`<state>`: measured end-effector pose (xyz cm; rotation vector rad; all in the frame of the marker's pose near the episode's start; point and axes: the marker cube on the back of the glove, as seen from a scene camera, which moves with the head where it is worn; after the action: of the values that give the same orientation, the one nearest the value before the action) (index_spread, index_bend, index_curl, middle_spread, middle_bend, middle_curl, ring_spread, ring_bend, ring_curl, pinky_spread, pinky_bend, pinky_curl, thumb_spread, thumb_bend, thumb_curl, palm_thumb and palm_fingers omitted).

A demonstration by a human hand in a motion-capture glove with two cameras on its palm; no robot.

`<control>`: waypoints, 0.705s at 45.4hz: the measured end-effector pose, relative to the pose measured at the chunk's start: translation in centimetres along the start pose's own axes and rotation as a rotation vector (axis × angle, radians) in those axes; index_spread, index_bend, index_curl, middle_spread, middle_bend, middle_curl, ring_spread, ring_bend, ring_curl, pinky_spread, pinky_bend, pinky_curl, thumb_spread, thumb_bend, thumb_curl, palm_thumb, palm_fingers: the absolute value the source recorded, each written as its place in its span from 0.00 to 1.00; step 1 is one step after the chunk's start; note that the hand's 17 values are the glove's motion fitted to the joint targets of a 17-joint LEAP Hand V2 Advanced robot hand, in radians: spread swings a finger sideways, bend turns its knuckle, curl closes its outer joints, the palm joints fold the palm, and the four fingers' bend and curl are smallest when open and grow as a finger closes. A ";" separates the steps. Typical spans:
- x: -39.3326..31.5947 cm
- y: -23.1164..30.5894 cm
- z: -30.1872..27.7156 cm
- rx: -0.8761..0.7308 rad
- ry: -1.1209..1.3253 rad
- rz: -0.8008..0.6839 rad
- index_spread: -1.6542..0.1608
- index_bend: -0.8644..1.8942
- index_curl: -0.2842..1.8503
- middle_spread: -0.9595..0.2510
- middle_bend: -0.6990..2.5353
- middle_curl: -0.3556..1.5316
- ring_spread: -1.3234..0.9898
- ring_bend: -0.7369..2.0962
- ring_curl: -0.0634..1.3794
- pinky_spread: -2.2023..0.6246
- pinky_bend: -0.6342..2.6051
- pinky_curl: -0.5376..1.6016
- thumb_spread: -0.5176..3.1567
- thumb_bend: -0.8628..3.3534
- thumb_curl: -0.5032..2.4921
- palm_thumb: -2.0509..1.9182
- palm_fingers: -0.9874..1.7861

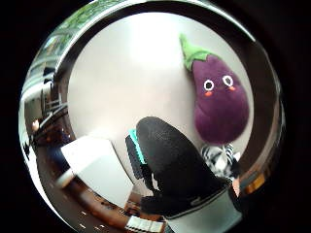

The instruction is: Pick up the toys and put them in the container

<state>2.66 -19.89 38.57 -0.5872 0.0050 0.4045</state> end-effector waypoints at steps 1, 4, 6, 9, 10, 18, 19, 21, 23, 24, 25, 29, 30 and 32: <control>0.1 -0.3 0.6 -0.017 -0.016 0.020 0.86 0.30 0.17 0.89 0.25 0.29 0.61 0.47 0.20 0.80 0.58 0.45 0.46 0.19 0.20 0.49 0.27; 0.0 -1.1 2.5 -0.088 -0.067 0.065 0.87 0.30 0.16 0.90 0.26 0.29 0.61 0.51 0.22 0.80 0.59 0.45 0.46 0.19 0.20 0.49 0.28; -0.1 -1.5 3.8 -0.157 -0.086 0.089 0.88 0.30 0.16 0.91 0.26 0.30 0.61 0.52 0.23 0.80 0.60 0.45 0.46 0.19 0.20 0.49 0.28; -0.6 -2.0 5.7 -0.220 -0.103 0.113 0.90 0.27 0.14 0.92 0.31 0.32 0.59 0.62 0.28 0.77 0.61 0.45 0.47 0.20 0.21 0.51 0.37; -0.7 -2.2 6.0 -0.209 -0.108 0.119 0.90 0.27 0.13 0.91 0.32 0.33 0.58 0.64 0.29 0.76 0.61 0.45 0.47 0.20 0.22 0.52 0.40; -0.6 -2.8 6.6 -0.016 -0.133 0.111 0.90 0.33 0.13 0.81 0.43 0.39 0.49 0.73 0.34 0.69 0.60 0.43 0.52 0.24 0.25 0.59 0.57; -0.5 -2.8 6.5 -0.003 -0.133 0.102 0.89 0.35 0.14 0.79 0.43 0.40 0.49 0.73 0.34 0.68 0.60 0.43 0.50 0.25 0.27 0.62 0.59; -0.4 -2.8 6.4 0.022 -0.136 0.083 0.88 0.37 0.14 0.76 0.44 0.41 0.47 0.73 0.35 0.67 0.60 0.43 0.49 0.26 0.28 0.64 0.60; -0.2 -2.7 6.0 0.047 -0.148 0.063 0.86 0.39 0.14 0.73 0.46 0.43 0.46 0.73 0.35 0.67 0.58 0.43 0.47 0.27 0.30 0.66 0.63; -0.2 -2.4 5.6 0.061 -0.158 0.050 0.87 0.36 0.14 0.73 0.44 0.42 0.46 0.72 0.35 0.66 0.60 0.43 0.48 0.26 0.29 0.65 0.59; -0.1 -2.1 5.1 0.077 -0.171 0.033 0.85 0.42 0.15 0.71 0.48 0.45 0.46 0.73 0.36 0.66 0.57 0.43 0.45 0.27 0.31 0.67 0.66; -0.2 -0.3 2.0 0.137 -0.196 -0.051 0.82 0.46 0.15 0.67 0.50 0.46 0.44 0.72 0.36 0.66 0.54 0.42 0.42 0.27 0.32 0.68 0.70; -0.3 0.2 1.0 0.150 -0.191 -0.076 0.82 0.48 0.15 0.67 0.51 0.47 0.44 0.72 0.36 0.66 0.54 0.42 0.42 0.27 0.33 0.68 0.71; -0.9 1.7 -1.6 0.183 -0.172 -0.142 0.80 0.50 0.16 0.66 0.52 0.48 0.44 0.71 0.36 0.66 0.53 0.42 0.40 0.27 0.34 0.69 0.72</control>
<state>1.39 -19.77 36.40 -0.3685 -0.1619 0.3112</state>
